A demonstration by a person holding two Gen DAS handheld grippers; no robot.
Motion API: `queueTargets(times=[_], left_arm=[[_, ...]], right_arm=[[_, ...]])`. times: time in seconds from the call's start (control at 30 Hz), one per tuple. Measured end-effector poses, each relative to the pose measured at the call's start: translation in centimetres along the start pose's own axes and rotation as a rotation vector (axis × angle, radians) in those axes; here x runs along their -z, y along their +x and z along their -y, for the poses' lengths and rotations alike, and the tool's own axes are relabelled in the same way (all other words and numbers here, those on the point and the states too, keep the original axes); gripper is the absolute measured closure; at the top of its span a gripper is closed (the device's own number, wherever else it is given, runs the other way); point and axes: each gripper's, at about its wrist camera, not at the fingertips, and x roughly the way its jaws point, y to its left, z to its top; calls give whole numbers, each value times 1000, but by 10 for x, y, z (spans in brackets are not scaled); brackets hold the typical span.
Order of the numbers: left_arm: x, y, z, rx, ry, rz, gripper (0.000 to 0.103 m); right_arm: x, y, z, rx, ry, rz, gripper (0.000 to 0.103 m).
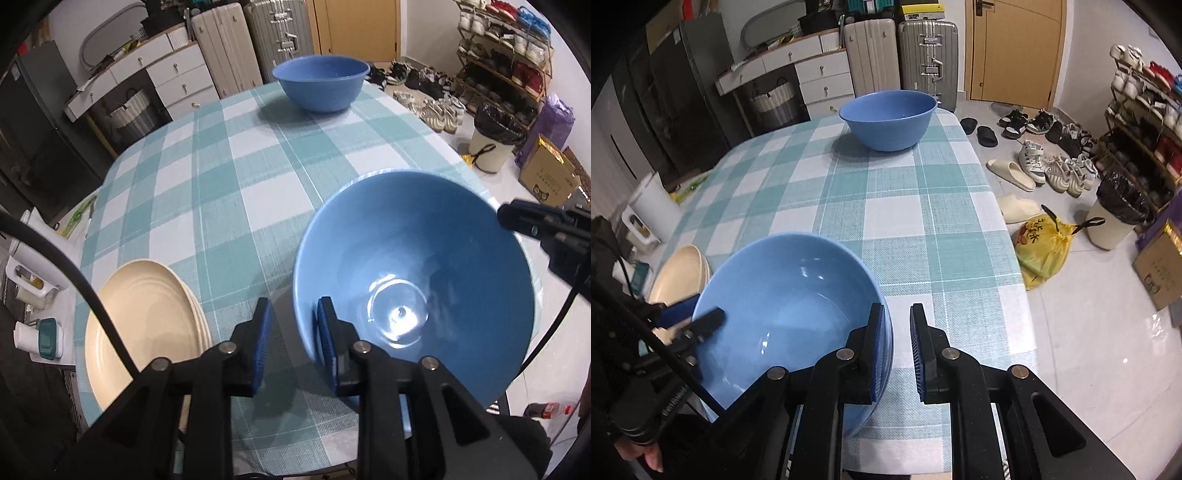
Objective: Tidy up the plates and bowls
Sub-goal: 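Lower the held bowl into the placed blue bowl and open both grippers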
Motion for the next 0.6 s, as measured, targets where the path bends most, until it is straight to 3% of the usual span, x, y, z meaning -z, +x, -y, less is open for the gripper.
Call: queueTargets(times=[0.23,0.4,0.6], left_arm=[[7,13,2,39,14,-9,68],[8,25,-9,131,-44,-30,67],[10,38,-14,162,-59,-50,67]], right_arm=[[4,12,2,-25,23,-1,85],[5,16,3,-44,27,14,80],[6,11,-1,-58,19,60,73]])
